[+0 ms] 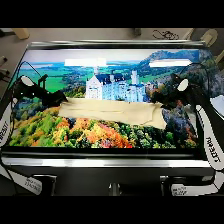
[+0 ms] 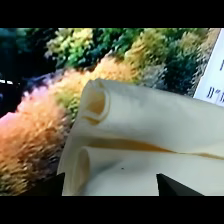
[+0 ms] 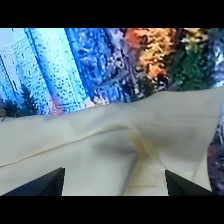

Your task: Fold the shirts.

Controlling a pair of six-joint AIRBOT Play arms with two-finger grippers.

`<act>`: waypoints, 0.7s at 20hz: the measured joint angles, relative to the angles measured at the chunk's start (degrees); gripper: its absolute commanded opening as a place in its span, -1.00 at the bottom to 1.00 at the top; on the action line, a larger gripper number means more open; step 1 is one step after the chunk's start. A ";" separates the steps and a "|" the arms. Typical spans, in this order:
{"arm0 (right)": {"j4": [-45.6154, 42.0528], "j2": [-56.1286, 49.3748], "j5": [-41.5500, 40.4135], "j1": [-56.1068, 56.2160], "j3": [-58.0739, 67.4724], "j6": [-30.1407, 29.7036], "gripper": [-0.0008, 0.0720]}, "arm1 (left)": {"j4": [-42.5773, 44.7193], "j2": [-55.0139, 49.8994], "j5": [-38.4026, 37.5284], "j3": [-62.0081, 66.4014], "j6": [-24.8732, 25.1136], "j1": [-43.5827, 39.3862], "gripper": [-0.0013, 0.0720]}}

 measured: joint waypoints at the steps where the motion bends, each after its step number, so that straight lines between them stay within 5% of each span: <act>1: 0.28 0.00 1.64 -0.70 0.68 -1.73 0.98 | -0.46 -0.09 -0.24 0.83 0.00 0.26 0.85; 7: 2.78 -2.14 12.94 -9.90 -1.81 -9.18 0.98 | -1.33 8.20 -0.55 3.61 0.00 1.55 0.85; 14: 19.23 -8.61 11.98 -12.00 -5.01 -14.19 0.95 | -1.42 21.64 -0.39 4.02 -0.02 0.24 0.85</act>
